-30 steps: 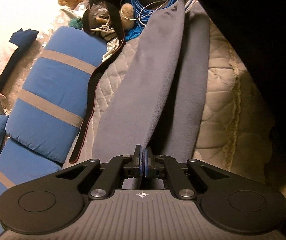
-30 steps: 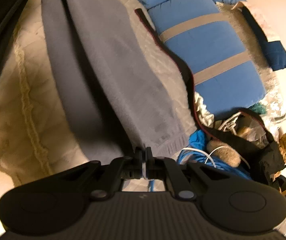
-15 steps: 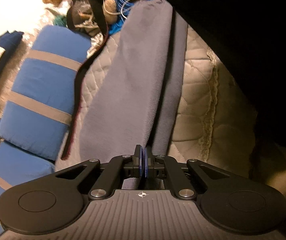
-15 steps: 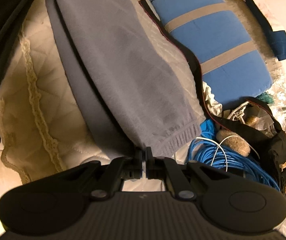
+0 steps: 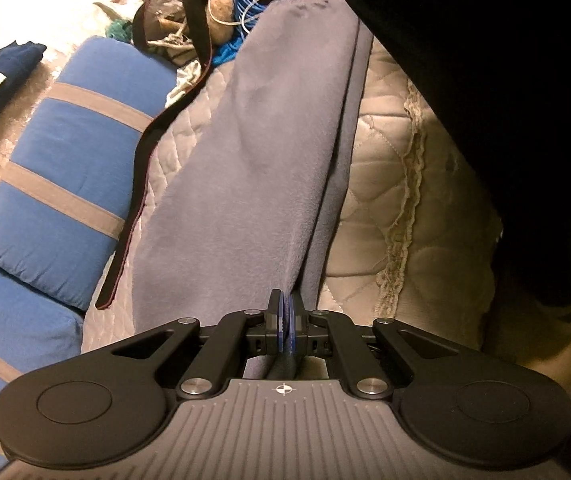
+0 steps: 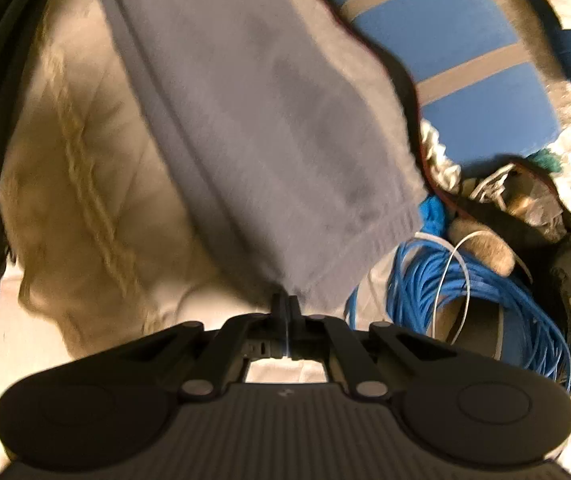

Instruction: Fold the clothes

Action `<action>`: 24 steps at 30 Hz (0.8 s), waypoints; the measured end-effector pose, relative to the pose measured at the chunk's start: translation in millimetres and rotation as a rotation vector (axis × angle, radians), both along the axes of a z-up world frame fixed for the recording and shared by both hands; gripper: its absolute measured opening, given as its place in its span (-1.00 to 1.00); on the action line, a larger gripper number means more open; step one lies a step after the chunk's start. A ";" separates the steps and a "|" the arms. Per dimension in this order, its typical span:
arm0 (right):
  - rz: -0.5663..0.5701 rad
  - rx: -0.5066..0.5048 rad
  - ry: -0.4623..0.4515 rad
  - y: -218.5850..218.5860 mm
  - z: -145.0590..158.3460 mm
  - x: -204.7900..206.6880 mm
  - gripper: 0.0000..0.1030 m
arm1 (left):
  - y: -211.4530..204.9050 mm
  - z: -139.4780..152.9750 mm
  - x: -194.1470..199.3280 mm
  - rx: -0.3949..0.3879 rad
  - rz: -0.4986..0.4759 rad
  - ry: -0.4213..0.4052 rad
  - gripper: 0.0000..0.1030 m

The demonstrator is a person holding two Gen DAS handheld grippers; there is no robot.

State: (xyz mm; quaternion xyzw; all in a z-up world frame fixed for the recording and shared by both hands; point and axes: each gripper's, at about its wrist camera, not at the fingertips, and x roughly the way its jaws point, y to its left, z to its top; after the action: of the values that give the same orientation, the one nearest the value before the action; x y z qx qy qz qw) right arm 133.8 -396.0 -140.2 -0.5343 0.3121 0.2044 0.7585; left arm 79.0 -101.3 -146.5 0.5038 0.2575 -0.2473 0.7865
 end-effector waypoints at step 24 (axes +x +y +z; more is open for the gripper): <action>0.065 0.394 -0.133 107.7 105.7 117.9 1.00 | 87.7 17.5 -4.4 -0.062 0.206 -0.147 0.07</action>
State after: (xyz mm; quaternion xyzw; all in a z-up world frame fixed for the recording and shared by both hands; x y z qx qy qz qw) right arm 251.6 -288.3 -34.4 -0.3976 0.1980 0.2500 0.8603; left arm 74.6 -13.6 -129.0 0.4671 0.2420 -0.1357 0.8395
